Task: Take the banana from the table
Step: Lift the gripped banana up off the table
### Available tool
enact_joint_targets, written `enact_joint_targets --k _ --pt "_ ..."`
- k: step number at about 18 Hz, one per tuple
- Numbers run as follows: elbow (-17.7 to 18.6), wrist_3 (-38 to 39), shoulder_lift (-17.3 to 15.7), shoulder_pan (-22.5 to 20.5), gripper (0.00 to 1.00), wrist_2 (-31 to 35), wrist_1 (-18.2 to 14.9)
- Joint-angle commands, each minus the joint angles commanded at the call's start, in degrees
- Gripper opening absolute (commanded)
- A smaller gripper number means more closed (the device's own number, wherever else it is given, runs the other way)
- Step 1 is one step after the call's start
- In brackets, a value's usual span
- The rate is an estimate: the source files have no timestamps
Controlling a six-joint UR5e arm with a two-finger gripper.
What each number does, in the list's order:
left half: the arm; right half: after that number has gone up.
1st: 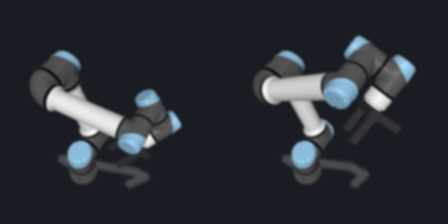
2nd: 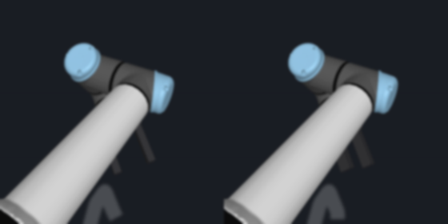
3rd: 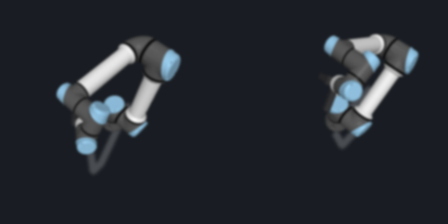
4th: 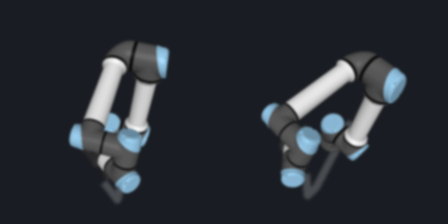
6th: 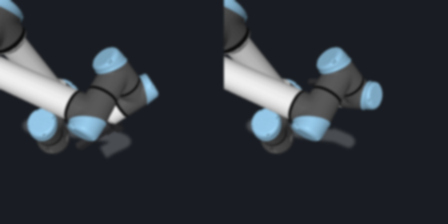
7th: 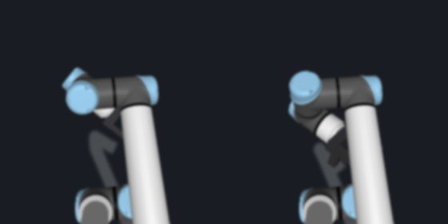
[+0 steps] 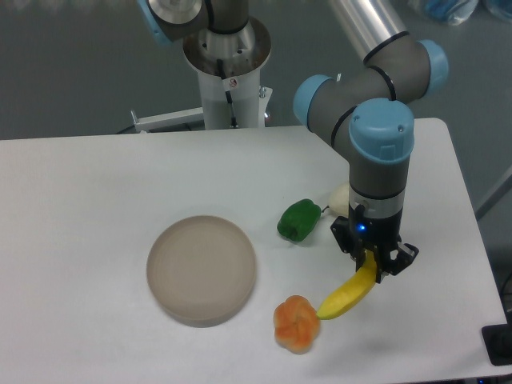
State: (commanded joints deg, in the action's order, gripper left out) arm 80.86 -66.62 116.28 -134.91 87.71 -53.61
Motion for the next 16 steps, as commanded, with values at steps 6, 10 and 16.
enact_joint_targets --k 6,10,16 --pt "0.3 0.1 0.4 0.2 0.31 0.9 0.2" --pt "0.4 0.1 0.4 0.3 0.31 1.1 0.3" --pt "0.1 0.1 0.5 0.3 0.31 1.5 0.3"
